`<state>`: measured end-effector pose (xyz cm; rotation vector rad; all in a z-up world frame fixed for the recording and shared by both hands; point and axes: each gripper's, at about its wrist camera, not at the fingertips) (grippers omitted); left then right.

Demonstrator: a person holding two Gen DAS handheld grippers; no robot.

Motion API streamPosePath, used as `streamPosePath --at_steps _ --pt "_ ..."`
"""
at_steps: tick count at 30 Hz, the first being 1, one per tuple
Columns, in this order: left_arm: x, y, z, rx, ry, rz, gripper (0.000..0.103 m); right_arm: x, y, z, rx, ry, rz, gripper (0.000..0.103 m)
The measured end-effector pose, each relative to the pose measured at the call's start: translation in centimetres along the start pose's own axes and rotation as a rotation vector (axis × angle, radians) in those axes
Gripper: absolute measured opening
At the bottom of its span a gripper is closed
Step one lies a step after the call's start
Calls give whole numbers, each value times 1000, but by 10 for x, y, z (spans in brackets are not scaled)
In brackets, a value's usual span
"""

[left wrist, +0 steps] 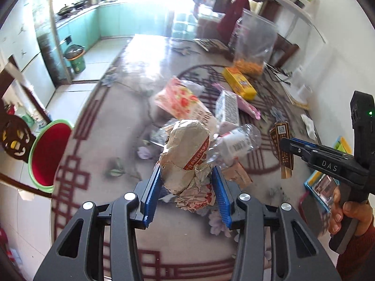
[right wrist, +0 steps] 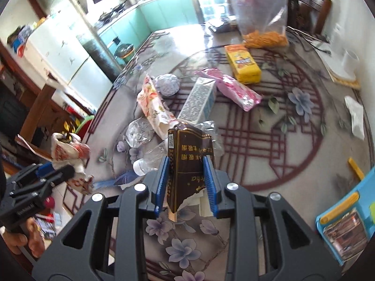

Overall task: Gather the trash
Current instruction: 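Carry the crumpled paper with the left tool to the bucket while the right tool carries the brown box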

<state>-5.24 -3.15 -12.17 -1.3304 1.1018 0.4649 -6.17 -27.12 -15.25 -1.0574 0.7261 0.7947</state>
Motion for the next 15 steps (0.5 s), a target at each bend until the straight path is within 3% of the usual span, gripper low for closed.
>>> streamPosePath --at_steps 9,15 --pt "-13 20 56 -167 -58 -7 41 16 -6 33 -74 -22 34 30" --pt "-14 24 70 -180 -74 -6 41 15 -8 47 -89 -30 13 30"
Point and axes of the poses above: each gripper's, at about its wrist camera, not at the fingertips, and x roughly the way its jaws point, z to its left, y to its underside, and after that the axes turned 6 degrees about x, right-handed
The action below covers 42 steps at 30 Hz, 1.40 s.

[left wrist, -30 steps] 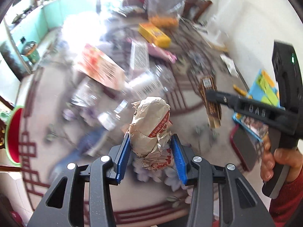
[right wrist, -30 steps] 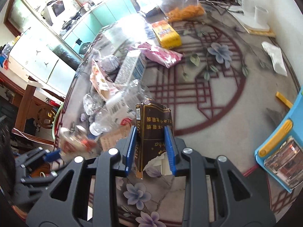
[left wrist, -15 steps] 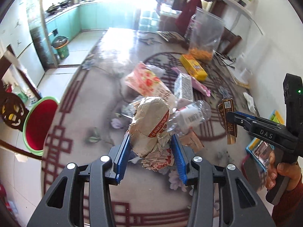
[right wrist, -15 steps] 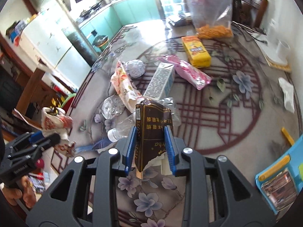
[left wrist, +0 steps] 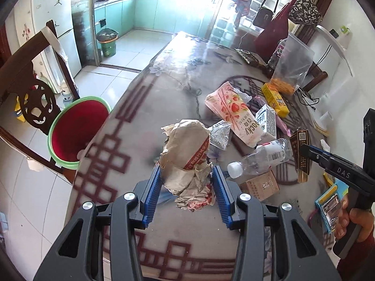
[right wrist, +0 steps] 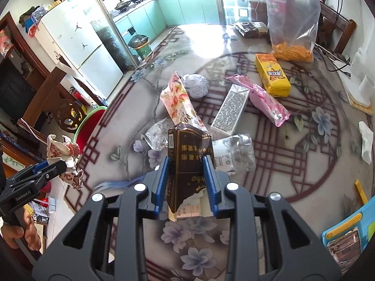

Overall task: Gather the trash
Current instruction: 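Carry the crumpled paper with the left tool to the bucket while the right tool carries the brown box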

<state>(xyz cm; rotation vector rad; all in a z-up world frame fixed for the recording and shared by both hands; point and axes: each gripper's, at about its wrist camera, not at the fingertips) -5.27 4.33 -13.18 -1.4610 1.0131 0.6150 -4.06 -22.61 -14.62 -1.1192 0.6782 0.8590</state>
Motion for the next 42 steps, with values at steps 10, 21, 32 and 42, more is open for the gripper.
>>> streamPosePath --at_steps 10,21,32,42 --pt "4 -11 18 8 15 6 41 14 3 15 4 39 24 30" --pt "4 -40 77 63 20 -26 42 28 -13 64 48 86 -27 30" --pt "18 -78 133 167 44 -22 42 52 -17 130 113 139 -50 30" --pt "32 -98 170 212 84 -19 42 58 -19 176 130 188 -73 30"
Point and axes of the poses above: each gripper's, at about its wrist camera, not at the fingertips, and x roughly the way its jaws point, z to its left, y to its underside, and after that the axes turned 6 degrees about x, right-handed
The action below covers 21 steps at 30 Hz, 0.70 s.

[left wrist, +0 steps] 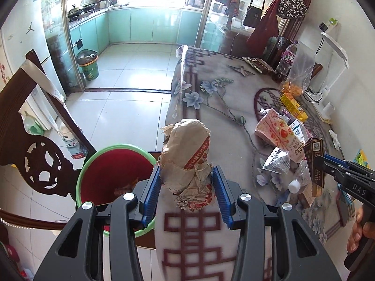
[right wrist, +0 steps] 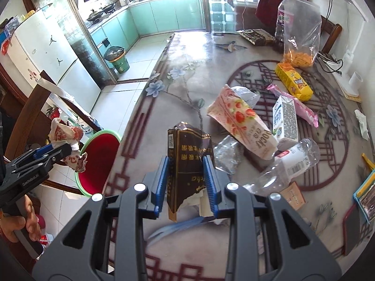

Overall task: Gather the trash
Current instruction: 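Carry the crumpled paper with the left tool to the bucket while the right tool carries the brown box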

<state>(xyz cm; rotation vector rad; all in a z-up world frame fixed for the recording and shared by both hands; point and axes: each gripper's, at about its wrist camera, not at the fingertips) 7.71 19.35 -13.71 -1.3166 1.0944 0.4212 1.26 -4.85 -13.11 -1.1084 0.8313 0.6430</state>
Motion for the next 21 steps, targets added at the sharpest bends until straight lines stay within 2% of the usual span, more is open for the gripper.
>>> streamPosePath --at_steps 8,13,21 --pt "-1 3 25 -9 11 0 42 4 3 43 -41 -18 1 30" --pt "-2 10 51 -50 1 5 42 6 4 74 -90 -36 6 30" --pt "4 26 95 -130 -57 34 42 19 5 122 -182 -87 39 30"
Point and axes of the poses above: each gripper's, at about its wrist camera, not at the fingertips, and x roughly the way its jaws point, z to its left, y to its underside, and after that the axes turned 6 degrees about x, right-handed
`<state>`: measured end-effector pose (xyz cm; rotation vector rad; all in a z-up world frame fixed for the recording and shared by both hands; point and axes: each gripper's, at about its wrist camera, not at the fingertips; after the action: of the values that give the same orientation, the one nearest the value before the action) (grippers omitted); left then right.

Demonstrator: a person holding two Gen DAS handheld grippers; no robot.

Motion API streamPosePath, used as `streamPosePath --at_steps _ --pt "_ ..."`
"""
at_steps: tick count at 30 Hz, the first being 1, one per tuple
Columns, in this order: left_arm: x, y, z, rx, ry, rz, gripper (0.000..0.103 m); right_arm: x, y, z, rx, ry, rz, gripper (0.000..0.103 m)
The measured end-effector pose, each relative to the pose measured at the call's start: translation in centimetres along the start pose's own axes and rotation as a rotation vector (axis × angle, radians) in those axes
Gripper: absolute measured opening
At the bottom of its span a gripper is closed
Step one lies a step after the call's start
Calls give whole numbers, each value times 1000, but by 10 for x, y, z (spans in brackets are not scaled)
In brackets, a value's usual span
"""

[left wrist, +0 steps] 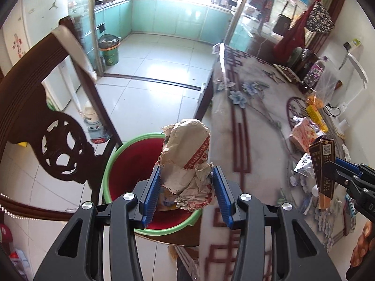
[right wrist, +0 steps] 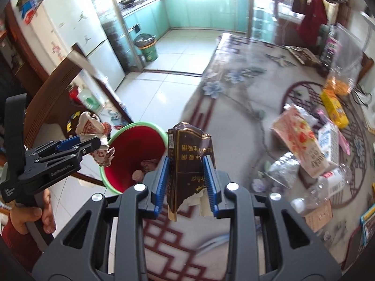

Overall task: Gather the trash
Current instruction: 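Carry the crumpled paper with the left tool to the bucket while the right tool carries the brown box, then open the left tool over the bucket while the right tool releases the brown box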

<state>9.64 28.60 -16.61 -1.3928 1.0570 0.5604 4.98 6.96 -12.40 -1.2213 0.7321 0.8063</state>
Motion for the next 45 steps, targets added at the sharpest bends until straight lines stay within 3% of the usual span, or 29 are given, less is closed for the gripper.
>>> streamPosePath --at_steps 16,25,38,41,44,45 --pt "37 14 52 -100 -84 113 43 51 -20 79 -191 -152 80 30" --pt "56 4 60 -104 -103 149 43 78 -32 86 -184 -220 127 30" --pt "63 -4 61 -98 -113 156 43 88 -43 93 -200 -239 119 31" --pt "62 -3 62 -106 -118 155 54 86 -45 94 -203 -238 103 31" --pt "59 -2 64 -115 -116 153 56 83 -47 91 -192 -245 97 31" --pt "58 -2 64 -116 -120 151 62 81 -47 90 -193 -242 93 31"
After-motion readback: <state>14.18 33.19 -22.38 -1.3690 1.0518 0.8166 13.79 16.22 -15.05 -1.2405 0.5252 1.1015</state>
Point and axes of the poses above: each gripper's, at about its wrist camera, not at the fingertips, and x roughly the way its jaws point, z to its left, y to its underside, and after that the axes turned 6 degrees about x, right-handed
